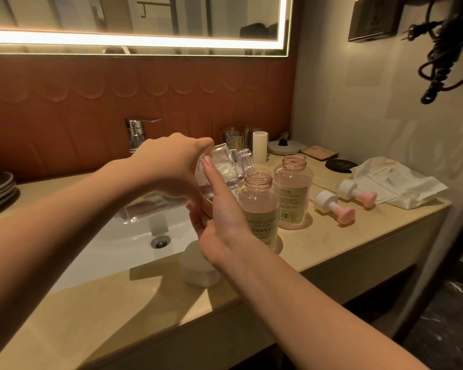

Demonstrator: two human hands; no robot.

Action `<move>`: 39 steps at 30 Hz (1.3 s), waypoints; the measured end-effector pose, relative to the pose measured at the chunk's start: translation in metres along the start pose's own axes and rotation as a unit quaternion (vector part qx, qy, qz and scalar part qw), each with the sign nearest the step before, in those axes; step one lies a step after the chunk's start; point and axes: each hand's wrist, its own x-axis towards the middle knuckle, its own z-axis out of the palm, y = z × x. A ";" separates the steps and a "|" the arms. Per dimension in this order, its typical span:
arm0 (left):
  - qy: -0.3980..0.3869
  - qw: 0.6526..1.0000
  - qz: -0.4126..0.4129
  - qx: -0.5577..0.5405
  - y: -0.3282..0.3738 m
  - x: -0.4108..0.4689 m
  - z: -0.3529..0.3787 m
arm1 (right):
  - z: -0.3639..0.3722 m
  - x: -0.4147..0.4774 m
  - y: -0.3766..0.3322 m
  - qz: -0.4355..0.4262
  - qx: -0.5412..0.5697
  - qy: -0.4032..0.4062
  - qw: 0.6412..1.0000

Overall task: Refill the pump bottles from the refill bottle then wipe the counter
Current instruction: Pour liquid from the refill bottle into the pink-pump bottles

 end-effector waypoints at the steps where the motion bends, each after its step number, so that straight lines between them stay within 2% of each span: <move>1: -0.002 1.000 0.000 0.002 0.000 0.001 0.000 | 0.000 0.000 0.000 0.001 0.000 -0.001 1.000; 39: -0.043 0.999 -0.001 0.024 -0.003 0.009 -0.009 | 0.005 -0.006 -0.007 0.016 0.030 -0.015 0.999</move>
